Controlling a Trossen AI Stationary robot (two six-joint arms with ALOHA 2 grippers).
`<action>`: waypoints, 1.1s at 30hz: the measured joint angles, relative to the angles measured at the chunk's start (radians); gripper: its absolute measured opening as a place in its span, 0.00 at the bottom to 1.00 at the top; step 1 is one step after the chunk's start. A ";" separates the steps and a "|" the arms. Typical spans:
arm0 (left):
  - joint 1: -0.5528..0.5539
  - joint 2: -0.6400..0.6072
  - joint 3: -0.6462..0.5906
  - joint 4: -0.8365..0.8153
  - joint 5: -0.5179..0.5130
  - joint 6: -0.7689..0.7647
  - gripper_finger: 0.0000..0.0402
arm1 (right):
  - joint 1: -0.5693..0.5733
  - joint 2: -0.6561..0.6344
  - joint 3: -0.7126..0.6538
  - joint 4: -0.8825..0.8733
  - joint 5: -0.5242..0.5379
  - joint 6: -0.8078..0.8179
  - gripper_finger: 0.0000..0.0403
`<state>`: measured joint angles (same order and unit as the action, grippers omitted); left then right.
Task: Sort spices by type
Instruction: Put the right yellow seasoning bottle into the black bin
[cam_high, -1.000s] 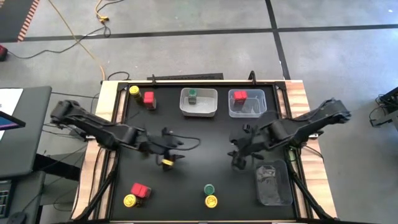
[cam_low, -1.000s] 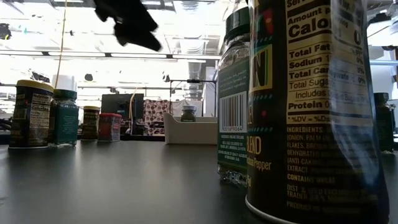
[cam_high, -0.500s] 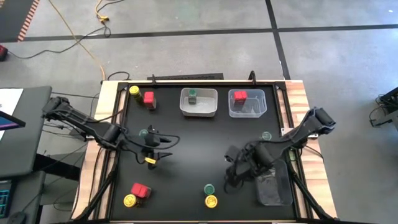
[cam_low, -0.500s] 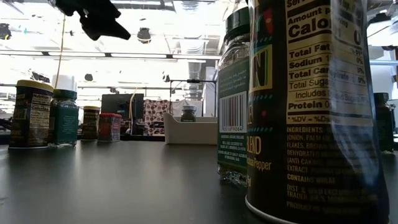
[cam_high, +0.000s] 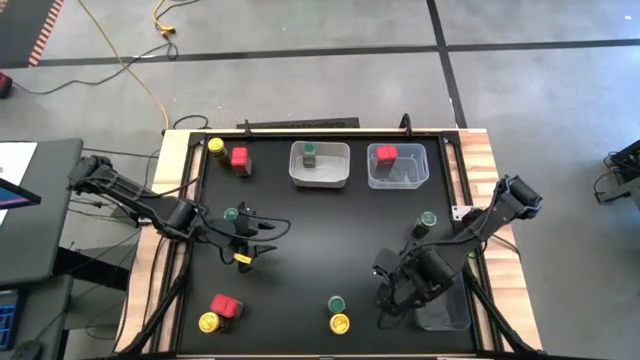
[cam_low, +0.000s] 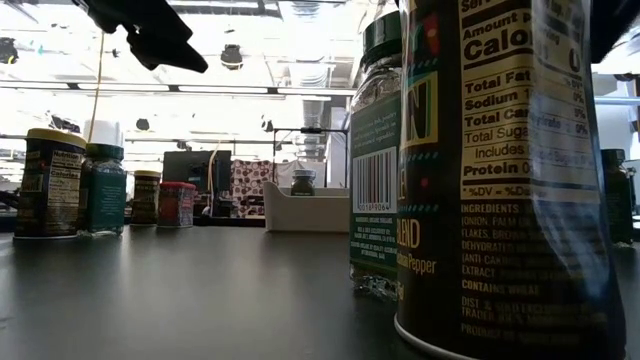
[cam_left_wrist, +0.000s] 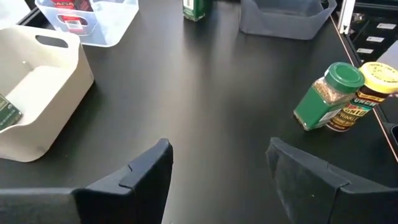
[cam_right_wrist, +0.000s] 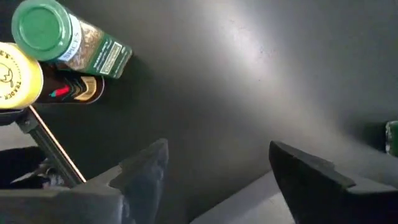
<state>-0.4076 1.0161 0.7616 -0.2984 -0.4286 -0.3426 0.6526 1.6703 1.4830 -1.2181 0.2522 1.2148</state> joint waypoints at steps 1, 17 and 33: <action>0.000 0.000 0.000 0.002 0.000 -0.003 0.62 | 0.009 0.000 0.000 -0.001 0.013 0.009 0.81; 0.000 0.000 0.000 0.001 0.005 0.027 0.62 | 0.099 0.000 0.000 0.061 0.107 0.299 0.93; 0.001 0.000 0.002 -0.160 0.021 0.025 0.62 | 0.084 0.281 0.408 -0.050 0.003 0.595 0.92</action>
<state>-0.4068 1.0161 0.7631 -0.4582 -0.4080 -0.3180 0.7362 1.9514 1.8909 -1.2677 0.2553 1.8099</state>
